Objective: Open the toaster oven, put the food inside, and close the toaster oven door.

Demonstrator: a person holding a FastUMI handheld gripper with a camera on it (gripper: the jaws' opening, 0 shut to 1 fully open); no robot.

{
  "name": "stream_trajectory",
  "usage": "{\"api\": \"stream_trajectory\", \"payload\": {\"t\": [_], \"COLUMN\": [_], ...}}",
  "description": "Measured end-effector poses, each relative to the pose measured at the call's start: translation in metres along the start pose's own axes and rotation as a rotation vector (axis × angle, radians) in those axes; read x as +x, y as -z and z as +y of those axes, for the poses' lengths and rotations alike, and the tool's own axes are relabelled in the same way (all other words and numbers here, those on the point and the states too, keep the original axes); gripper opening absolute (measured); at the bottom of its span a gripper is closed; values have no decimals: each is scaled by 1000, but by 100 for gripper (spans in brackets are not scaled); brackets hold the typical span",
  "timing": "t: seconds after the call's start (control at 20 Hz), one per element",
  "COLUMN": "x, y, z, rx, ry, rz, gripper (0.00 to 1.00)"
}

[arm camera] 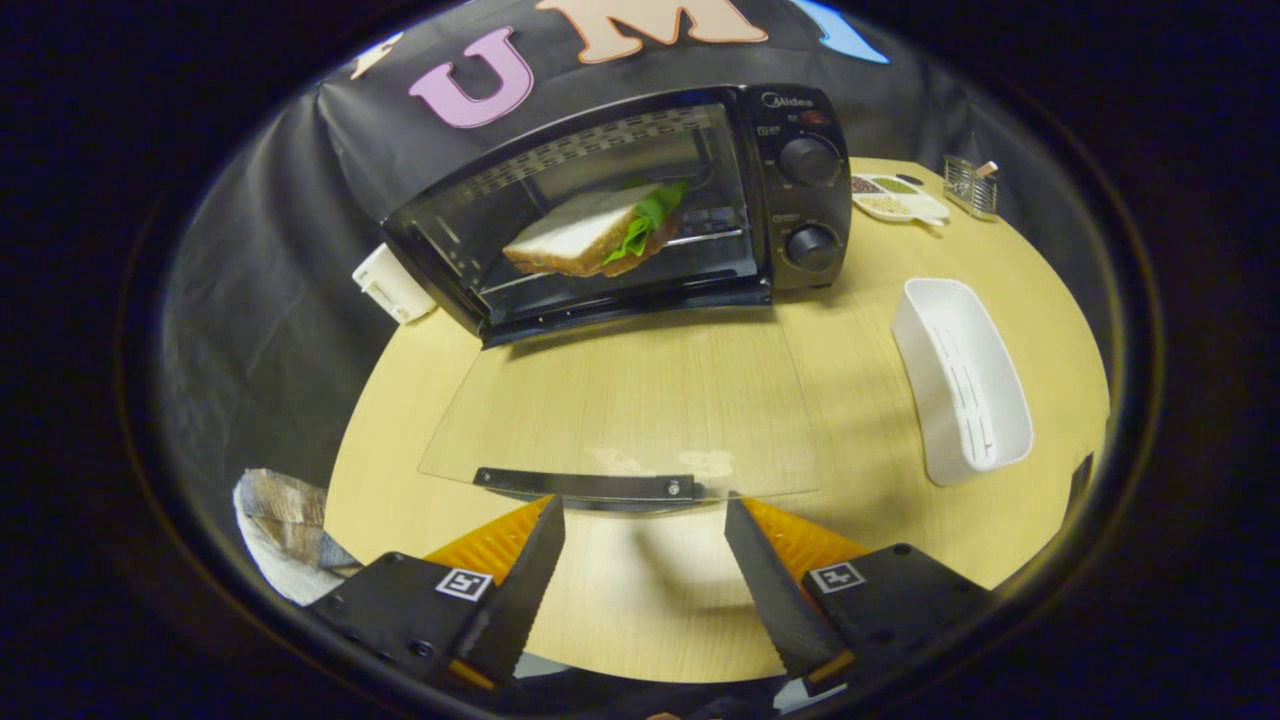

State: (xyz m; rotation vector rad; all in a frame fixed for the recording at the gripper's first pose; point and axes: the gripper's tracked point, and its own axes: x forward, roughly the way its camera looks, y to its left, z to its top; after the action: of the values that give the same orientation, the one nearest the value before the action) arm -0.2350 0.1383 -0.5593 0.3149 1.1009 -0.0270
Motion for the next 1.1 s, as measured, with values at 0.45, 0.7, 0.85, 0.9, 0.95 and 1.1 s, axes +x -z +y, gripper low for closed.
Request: {"api": "stream_trajectory", "payload": {"t": [0.45,0.7,0.85,0.9,0.95,1.1], "x": [-30,-33,-31,-29,-29,-31], "y": [-91,-151,-177,-183,-188,-192], "z": [27,38,28,33,34,29], "rx": [-119,-119,-174,-178,-175,-164], "ry": [-30,-53,25,25,24,34], "rz": [-225,-339,-383,-397,-407,-417], "gripper": [100,100,100,100,100,100]}}
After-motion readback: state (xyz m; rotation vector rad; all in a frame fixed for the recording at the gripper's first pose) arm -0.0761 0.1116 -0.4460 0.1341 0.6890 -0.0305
